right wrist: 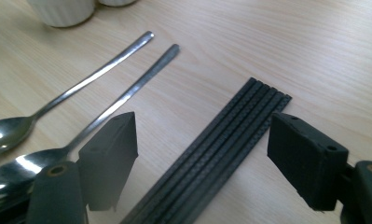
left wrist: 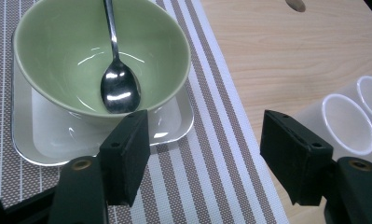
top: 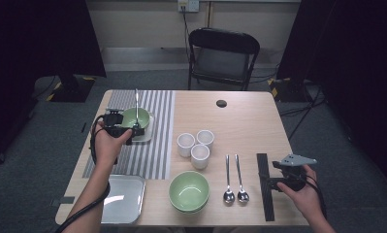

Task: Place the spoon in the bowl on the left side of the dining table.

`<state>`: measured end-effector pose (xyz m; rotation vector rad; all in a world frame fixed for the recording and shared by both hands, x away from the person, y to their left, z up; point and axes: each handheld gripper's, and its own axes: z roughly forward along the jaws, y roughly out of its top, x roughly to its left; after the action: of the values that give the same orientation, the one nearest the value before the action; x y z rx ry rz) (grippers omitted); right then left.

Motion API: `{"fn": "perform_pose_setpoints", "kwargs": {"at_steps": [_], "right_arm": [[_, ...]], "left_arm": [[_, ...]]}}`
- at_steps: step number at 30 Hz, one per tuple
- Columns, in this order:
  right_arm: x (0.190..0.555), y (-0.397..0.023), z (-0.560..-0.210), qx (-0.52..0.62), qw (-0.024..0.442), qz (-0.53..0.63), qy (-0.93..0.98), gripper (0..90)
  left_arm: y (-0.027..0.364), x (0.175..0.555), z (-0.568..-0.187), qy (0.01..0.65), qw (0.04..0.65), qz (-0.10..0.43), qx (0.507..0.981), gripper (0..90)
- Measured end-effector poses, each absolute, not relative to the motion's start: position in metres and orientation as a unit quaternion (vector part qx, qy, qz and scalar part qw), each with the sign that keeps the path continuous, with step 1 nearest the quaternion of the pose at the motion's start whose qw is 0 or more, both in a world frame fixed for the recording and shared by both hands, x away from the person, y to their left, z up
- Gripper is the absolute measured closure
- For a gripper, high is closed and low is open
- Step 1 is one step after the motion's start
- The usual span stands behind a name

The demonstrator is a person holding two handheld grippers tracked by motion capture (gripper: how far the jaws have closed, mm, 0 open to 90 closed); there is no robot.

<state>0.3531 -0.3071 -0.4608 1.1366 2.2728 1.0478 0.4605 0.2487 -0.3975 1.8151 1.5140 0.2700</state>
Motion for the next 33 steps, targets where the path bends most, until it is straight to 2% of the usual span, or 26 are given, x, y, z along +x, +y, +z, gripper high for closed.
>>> {"fn": "perform_pose_setpoints", "kwargs": {"at_steps": [14,33], "right_arm": [[0.353,-0.314,-0.464,0.423,0.206,0.363,0.804,28.1],[0.355,-0.316,-0.468,0.480,0.193,0.360,0.776,46.6]], "left_arm": [[0.246,0.451,-0.405,0.581,0.371,0.104,0.717,33.3],[0.239,0.440,-0.416,0.573,0.376,0.101,0.722,33.8]]}}
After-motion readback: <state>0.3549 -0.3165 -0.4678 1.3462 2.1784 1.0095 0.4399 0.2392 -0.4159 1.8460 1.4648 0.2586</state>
